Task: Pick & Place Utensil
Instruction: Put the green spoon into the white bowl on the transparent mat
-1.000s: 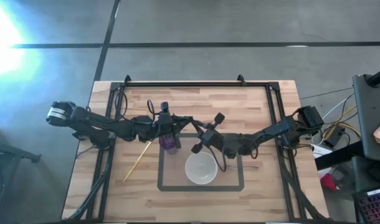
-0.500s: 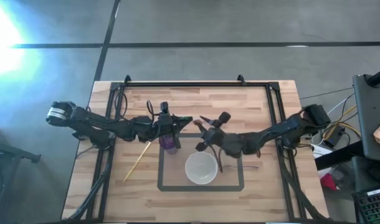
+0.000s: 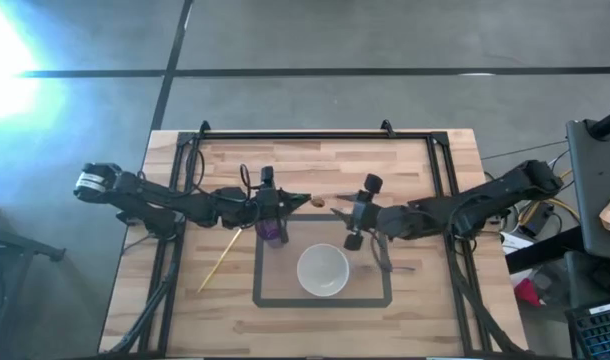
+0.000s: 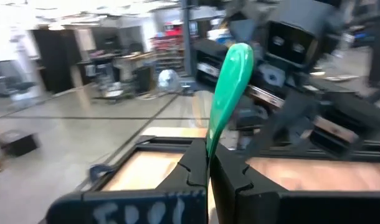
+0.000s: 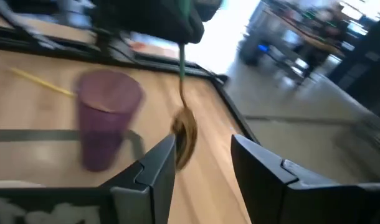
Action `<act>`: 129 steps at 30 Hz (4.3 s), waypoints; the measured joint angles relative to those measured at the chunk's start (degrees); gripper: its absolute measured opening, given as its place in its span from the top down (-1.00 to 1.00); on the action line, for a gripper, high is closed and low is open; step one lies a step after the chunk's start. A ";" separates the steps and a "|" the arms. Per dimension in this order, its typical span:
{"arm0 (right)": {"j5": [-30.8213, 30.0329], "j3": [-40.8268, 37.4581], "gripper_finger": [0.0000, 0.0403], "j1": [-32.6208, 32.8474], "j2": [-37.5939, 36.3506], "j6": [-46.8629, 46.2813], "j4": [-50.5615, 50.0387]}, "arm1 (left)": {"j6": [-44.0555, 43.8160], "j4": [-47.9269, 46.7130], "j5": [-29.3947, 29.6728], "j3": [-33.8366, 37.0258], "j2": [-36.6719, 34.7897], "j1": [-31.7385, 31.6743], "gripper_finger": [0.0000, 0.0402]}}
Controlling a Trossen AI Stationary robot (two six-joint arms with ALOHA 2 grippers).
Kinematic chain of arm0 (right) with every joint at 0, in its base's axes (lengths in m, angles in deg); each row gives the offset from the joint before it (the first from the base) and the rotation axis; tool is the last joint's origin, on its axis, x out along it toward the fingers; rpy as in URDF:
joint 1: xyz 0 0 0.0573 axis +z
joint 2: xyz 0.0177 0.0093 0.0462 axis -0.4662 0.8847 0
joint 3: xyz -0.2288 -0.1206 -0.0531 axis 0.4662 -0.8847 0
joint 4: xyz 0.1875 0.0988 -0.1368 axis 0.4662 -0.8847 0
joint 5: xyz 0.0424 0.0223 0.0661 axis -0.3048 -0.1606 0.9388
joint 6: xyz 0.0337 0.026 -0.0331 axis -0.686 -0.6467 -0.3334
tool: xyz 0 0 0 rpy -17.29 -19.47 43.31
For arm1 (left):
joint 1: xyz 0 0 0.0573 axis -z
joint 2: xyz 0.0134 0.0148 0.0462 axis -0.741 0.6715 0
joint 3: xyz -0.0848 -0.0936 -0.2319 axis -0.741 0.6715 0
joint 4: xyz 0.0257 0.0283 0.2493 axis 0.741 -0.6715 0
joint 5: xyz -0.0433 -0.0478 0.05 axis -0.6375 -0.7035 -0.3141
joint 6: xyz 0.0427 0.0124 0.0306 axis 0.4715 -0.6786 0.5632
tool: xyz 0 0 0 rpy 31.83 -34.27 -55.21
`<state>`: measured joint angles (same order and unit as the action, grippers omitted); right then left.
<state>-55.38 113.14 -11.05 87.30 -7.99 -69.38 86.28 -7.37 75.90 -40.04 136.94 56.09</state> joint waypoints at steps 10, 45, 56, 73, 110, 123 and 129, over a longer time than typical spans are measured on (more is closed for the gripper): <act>13.39 0.02 0.29 -0.02 -4.34 5.53 4.04 | -0.19 -5.04 -9.79 -2.15 0.07 0.02 1.00; 20.41 0.85 0.18 -1.73 0.77 8.08 16.29 | 0.83 -6.52 -11.19 -9.40 10.60 0.02 1.00; 20.25 0.81 0.22 -2.58 2.44 6.69 17.12 | 1.22 -5.28 -11.19 -10.21 10.60 0.02 1.00; 21.08 0.79 0.74 -3.77 2.44 3.63 17.90 | 1.63 -4.69 -10.99 -10.19 10.51 -0.04 1.00; 14.27 0.79 0.96 -4.02 -7.44 3.40 -1.98 | 3.35 -10.56 -8.76 -10.16 7.24 -0.07 0.07; 11.48 -5.82 0.96 -4.00 -17.36 -9.27 -12.93 | 3.14 -23.25 -8.80 -9.97 -1.65 0.11 0.09; 10.78 -13.24 0.96 -4.01 -22.42 -19.64 -8.15 | 4.45 -28.74 -8.80 -9.98 -5.47 0.85 0.09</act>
<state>-44.60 99.91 -15.07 64.88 -27.63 -77.52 90.73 -36.11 67.09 -50.02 131.47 56.94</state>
